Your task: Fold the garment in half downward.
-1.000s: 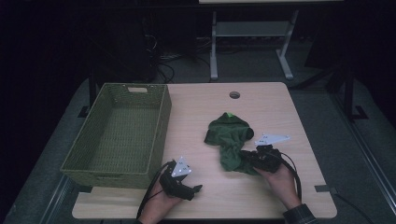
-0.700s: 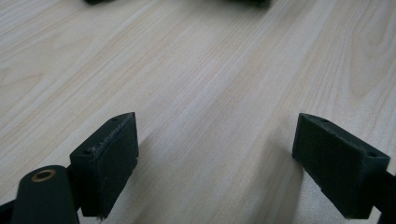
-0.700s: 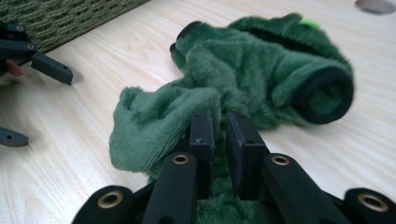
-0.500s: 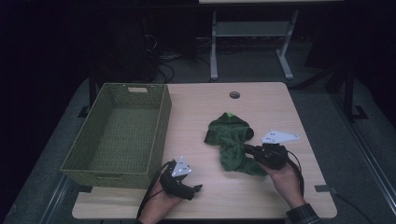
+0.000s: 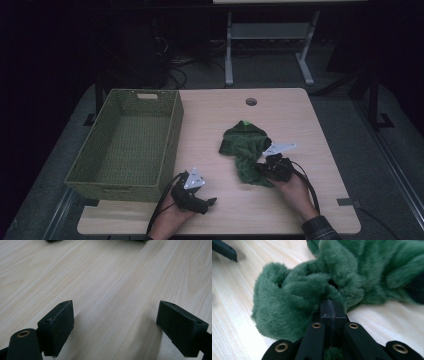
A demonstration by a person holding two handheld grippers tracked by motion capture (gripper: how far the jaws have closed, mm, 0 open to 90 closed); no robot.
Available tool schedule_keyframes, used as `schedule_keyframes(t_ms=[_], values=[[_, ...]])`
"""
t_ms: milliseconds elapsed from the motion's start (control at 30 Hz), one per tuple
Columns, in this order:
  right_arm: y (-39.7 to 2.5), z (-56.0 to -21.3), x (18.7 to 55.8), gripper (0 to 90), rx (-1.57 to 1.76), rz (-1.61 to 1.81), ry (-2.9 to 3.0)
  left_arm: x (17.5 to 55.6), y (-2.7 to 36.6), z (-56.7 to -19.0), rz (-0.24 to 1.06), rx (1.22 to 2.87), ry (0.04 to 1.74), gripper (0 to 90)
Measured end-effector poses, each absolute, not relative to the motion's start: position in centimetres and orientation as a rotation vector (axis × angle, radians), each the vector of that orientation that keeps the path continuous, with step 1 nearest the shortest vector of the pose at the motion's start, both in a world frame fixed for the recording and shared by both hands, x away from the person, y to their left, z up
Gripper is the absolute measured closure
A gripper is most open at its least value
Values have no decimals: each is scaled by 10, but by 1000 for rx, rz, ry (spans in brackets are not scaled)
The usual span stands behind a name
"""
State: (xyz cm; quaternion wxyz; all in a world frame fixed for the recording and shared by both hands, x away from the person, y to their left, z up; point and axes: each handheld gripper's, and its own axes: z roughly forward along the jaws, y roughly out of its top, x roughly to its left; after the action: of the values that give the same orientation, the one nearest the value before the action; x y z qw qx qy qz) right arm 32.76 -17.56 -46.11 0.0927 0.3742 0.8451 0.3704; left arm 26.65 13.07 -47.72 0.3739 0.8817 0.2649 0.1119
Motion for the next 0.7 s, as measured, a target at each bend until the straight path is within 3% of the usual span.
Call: schedule_keyframes(t_ms=[200, 333, 700], values=[[-174, -463, 327, 897, 1089, 1085, 2518, 267, 131, -477, 286, 2258, 678, 140], [-188, -449, 321, 796, 1088, 1188, 2435, 267, 131, -477, 285, 2258, 679, 140], [-220, -435, 306, 685, 1100, 1191, 2378, 267, 131, -477, 287, 2261, 674, 137]])
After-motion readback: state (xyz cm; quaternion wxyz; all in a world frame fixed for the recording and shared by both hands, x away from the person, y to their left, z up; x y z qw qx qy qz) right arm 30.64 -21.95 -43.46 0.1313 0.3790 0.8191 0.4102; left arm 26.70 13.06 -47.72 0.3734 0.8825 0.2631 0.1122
